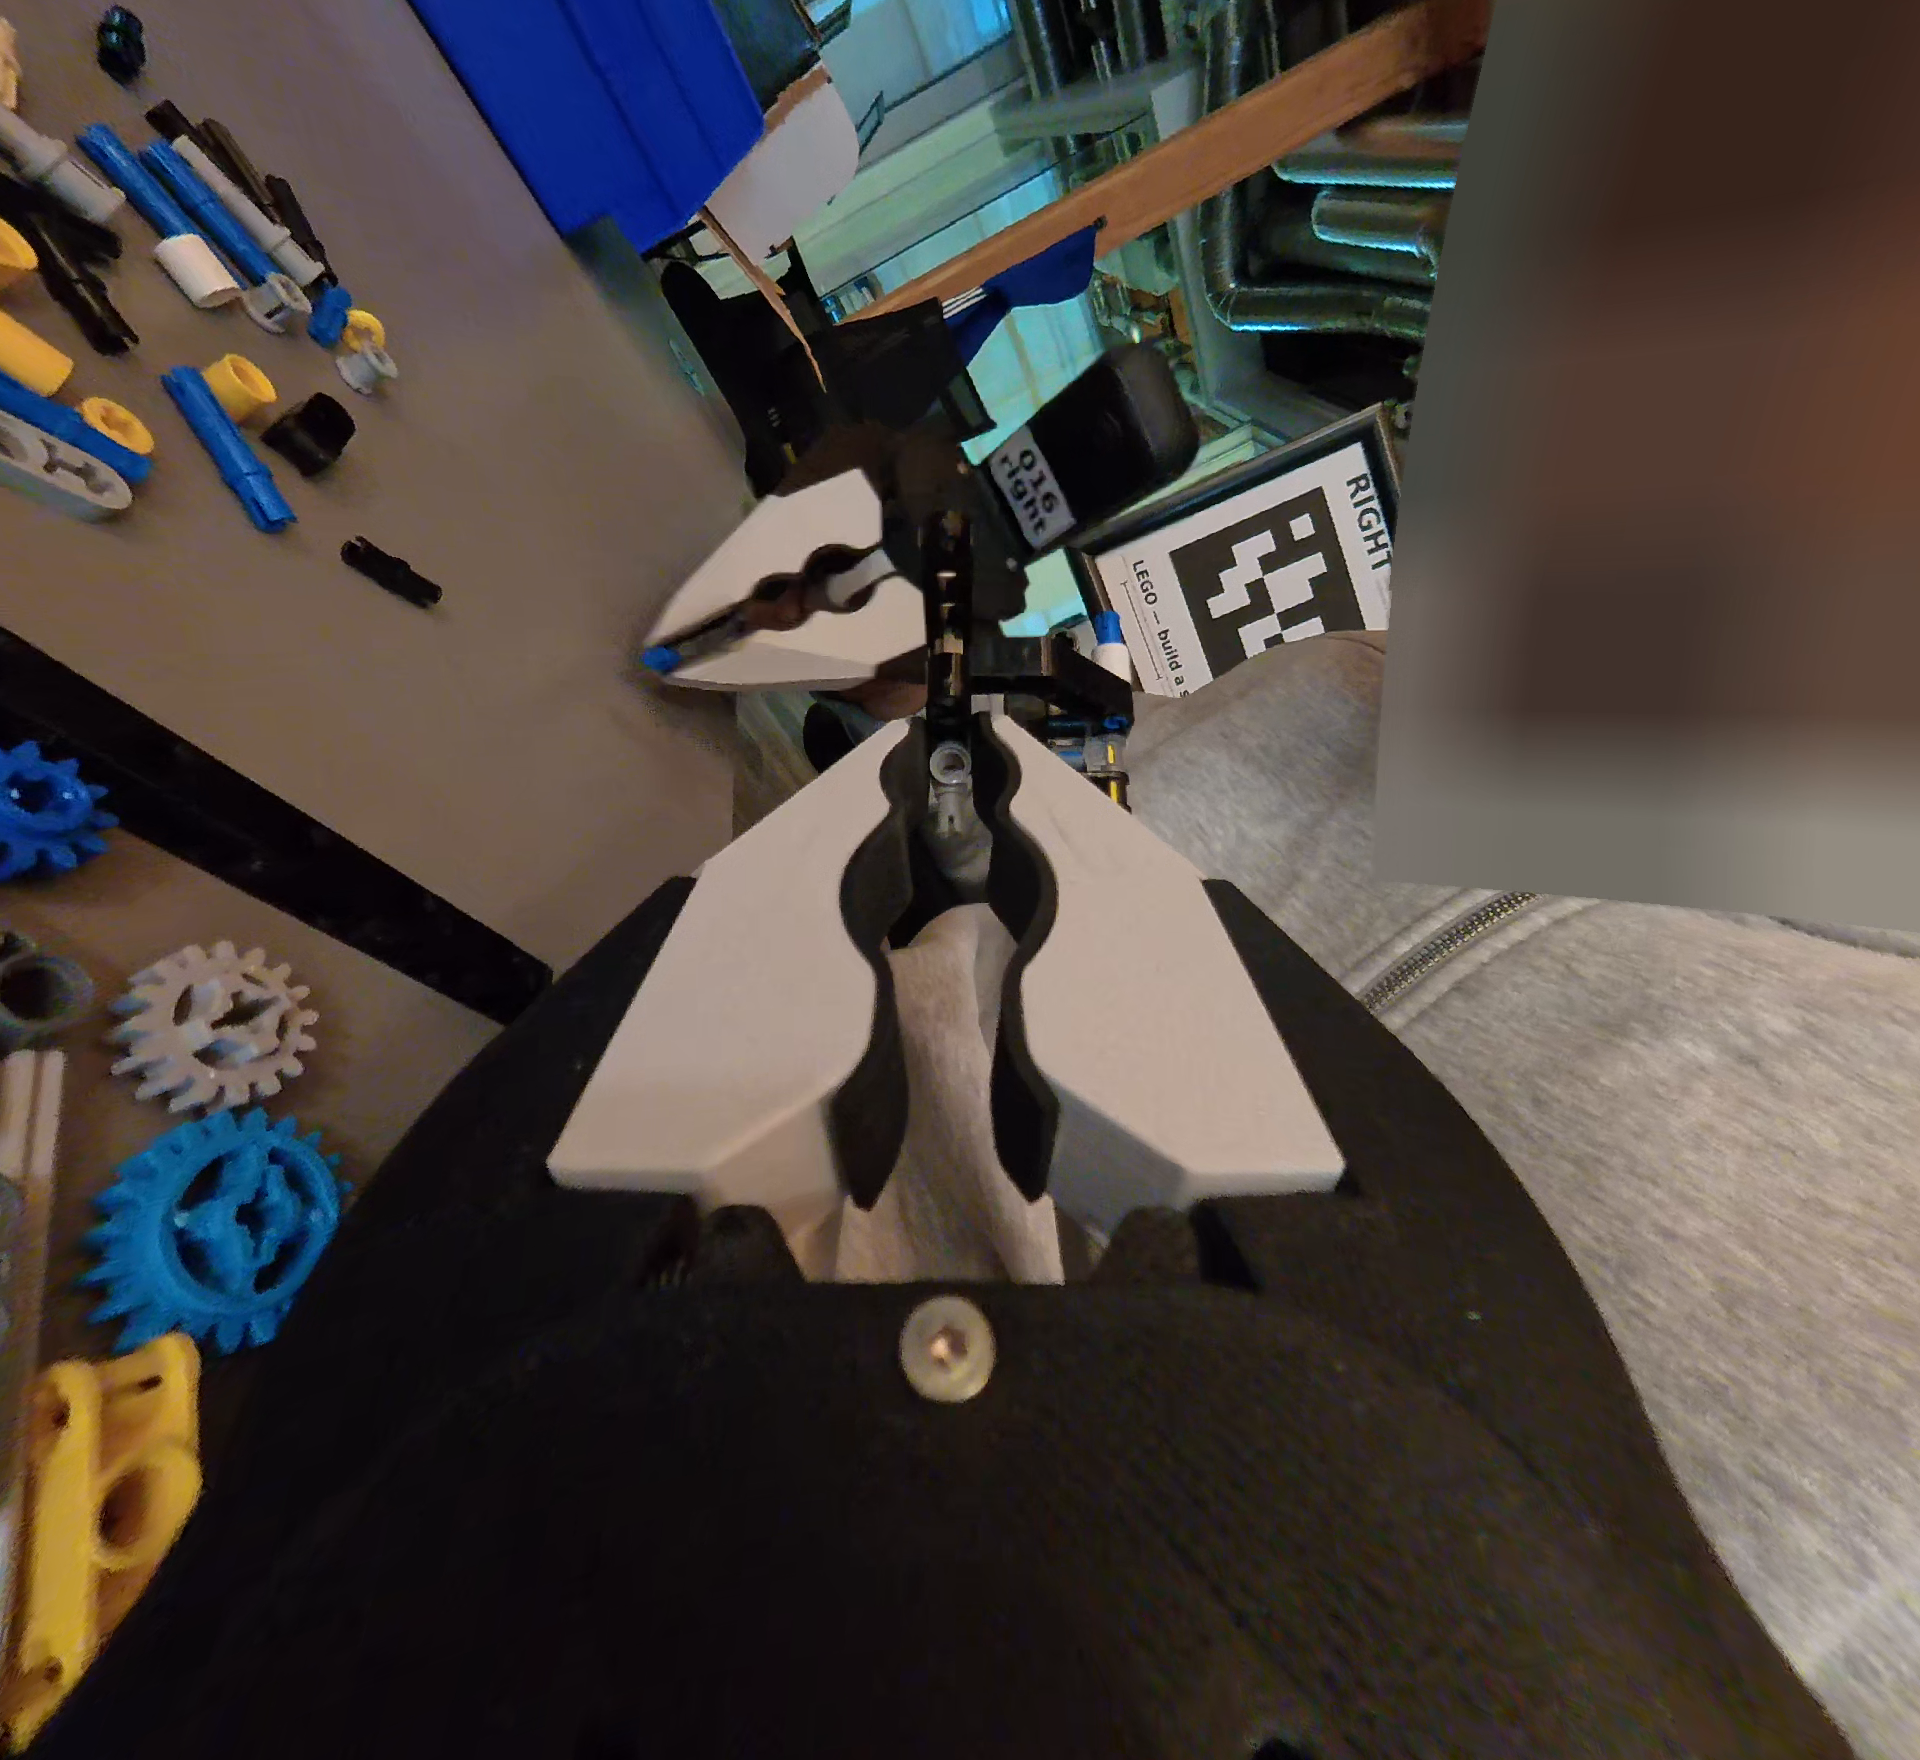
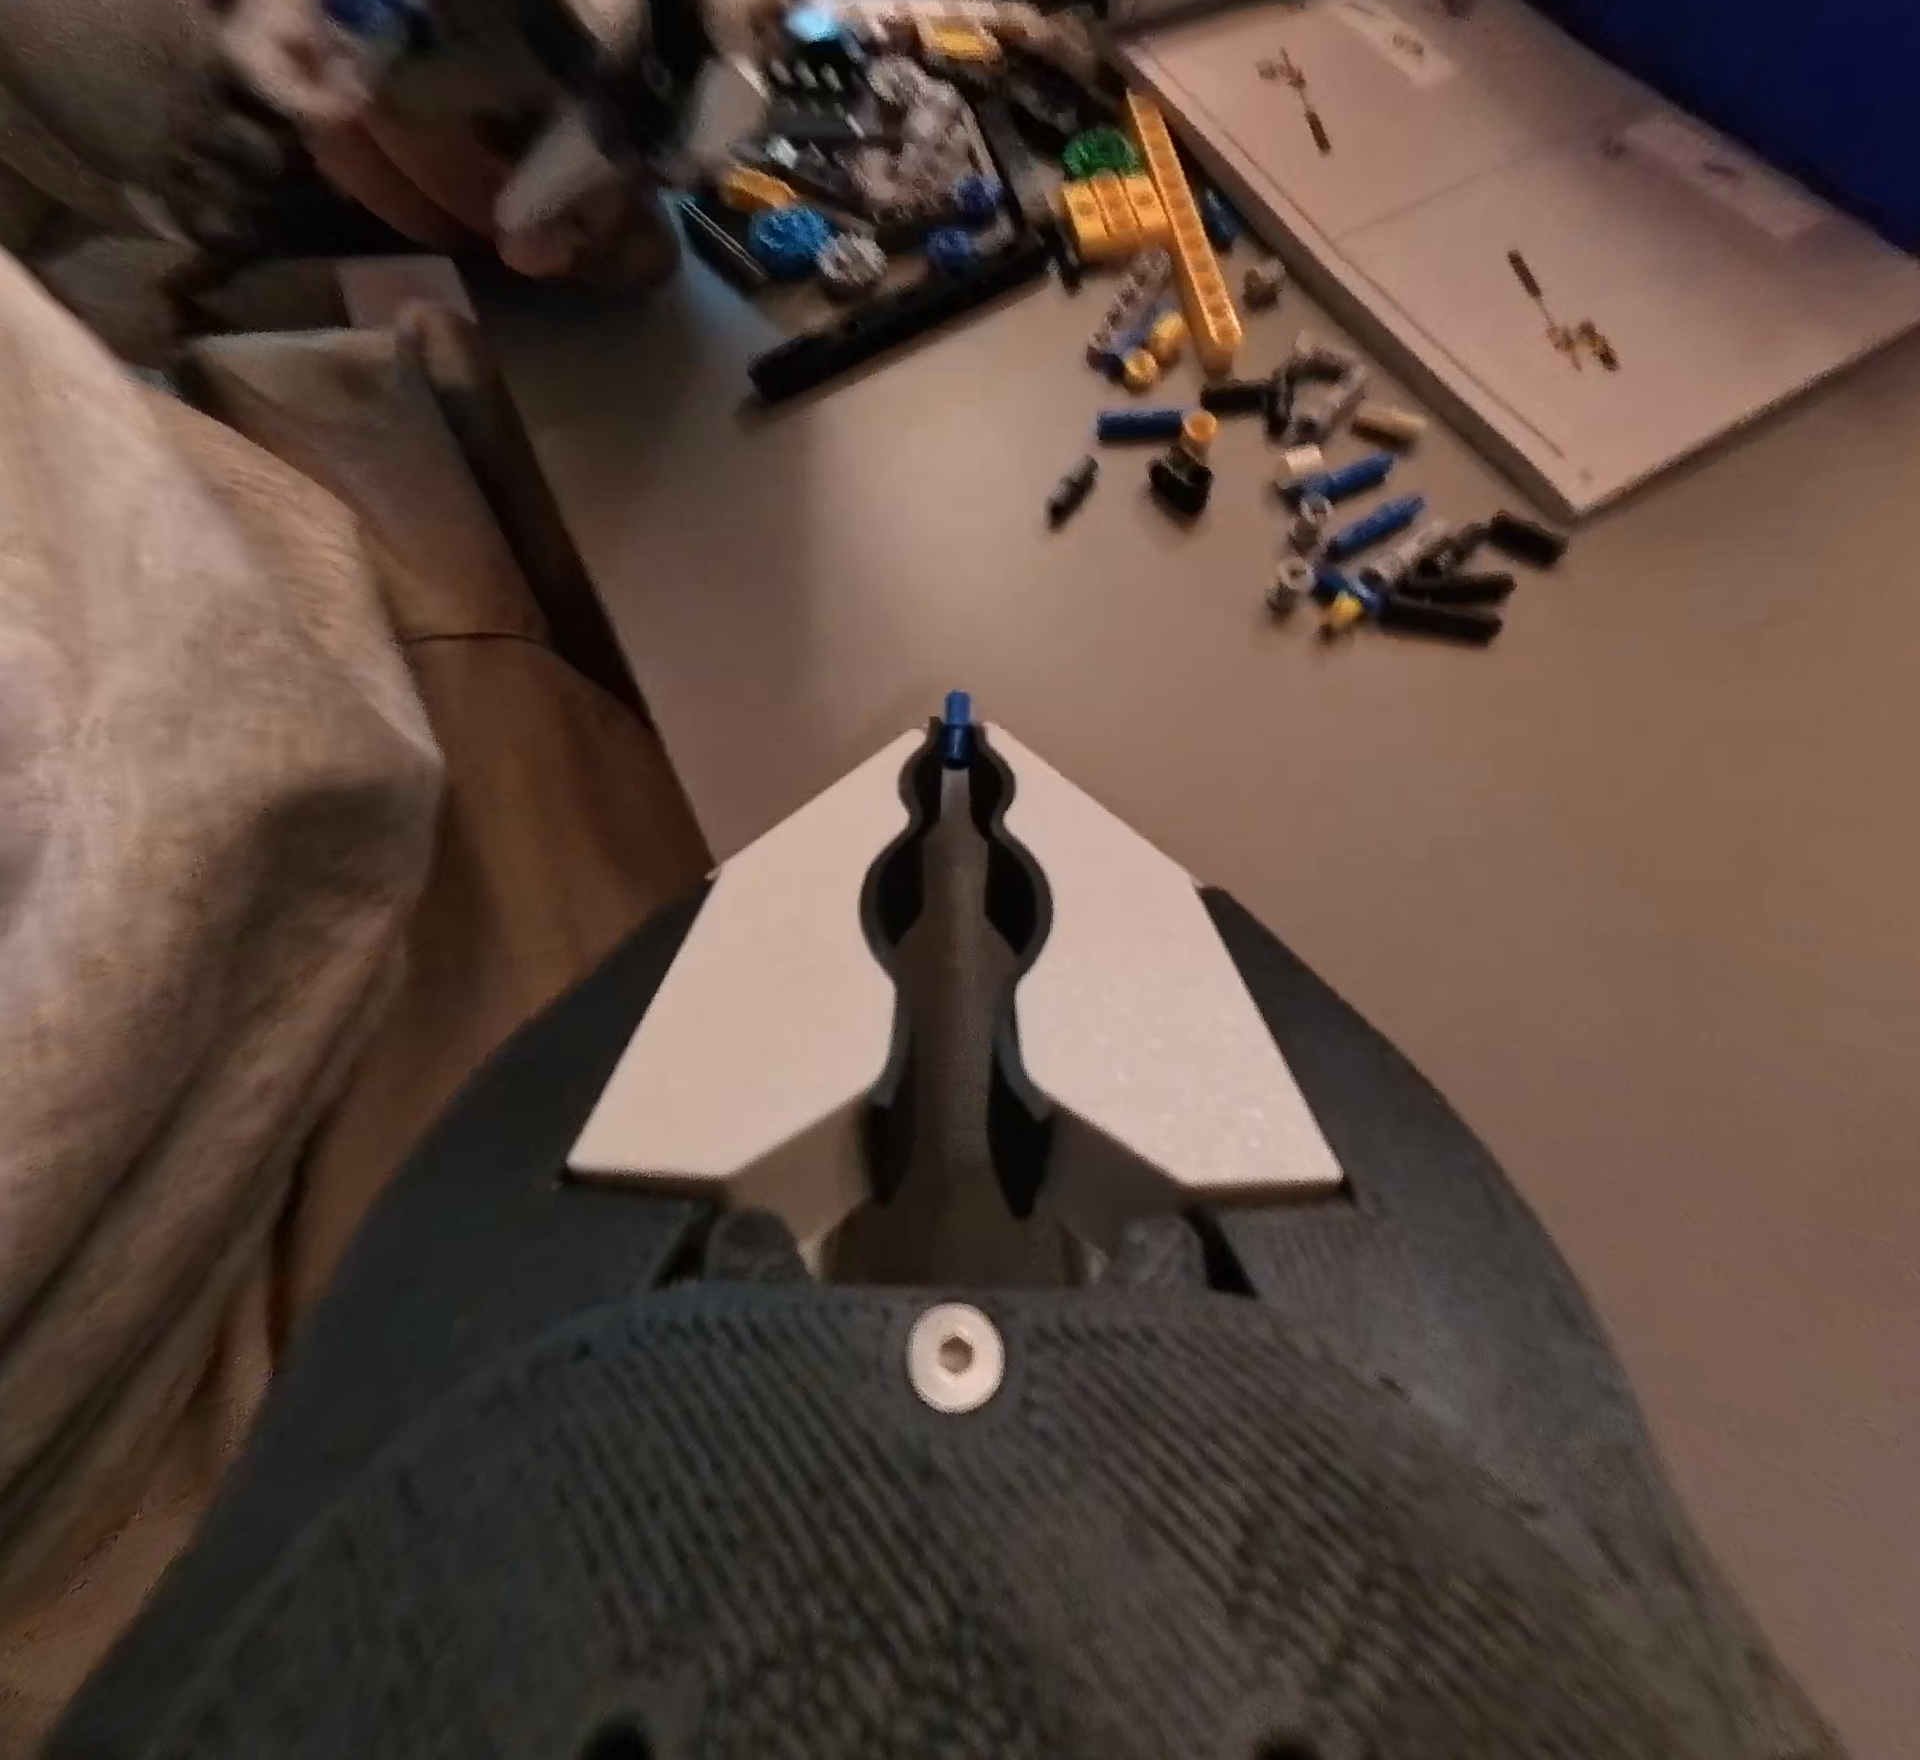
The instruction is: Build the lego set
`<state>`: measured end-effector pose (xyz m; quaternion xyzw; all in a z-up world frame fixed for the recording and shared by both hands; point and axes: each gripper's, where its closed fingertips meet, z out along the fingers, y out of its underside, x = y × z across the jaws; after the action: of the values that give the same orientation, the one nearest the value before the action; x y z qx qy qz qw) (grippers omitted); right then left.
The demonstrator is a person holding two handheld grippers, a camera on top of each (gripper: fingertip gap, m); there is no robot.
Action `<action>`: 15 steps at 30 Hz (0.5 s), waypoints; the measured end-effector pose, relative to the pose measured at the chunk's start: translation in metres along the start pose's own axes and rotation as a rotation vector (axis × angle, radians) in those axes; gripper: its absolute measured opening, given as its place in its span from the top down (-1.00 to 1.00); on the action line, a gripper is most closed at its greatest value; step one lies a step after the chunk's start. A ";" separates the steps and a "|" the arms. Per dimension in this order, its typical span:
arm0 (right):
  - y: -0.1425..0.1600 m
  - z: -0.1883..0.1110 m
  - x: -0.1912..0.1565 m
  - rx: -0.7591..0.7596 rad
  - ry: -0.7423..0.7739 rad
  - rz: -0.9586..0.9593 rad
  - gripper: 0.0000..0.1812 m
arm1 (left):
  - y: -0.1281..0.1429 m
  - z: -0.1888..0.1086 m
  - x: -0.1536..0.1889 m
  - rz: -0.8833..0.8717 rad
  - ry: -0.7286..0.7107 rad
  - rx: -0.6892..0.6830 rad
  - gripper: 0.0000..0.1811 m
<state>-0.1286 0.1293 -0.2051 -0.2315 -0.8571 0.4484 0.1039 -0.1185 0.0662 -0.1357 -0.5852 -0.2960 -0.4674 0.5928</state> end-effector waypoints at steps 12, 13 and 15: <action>-0.066 -0.002 -0.053 0.207 -0.299 -0.418 0.97 | 0.018 0.009 0.001 -0.045 0.024 -0.146 0.93; -0.066 0.000 -0.053 0.206 -0.294 -0.429 0.97 | 0.019 0.009 0.000 -0.047 0.023 -0.151 0.93; -0.067 0.000 -0.055 0.213 -0.311 -0.426 0.97 | 0.019 0.010 -0.001 -0.050 0.017 -0.153 0.93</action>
<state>-0.1006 0.0695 -0.1487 0.0378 -0.8400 0.5342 0.0870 -0.0996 0.0735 -0.1431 -0.6174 -0.2690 -0.5082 0.5369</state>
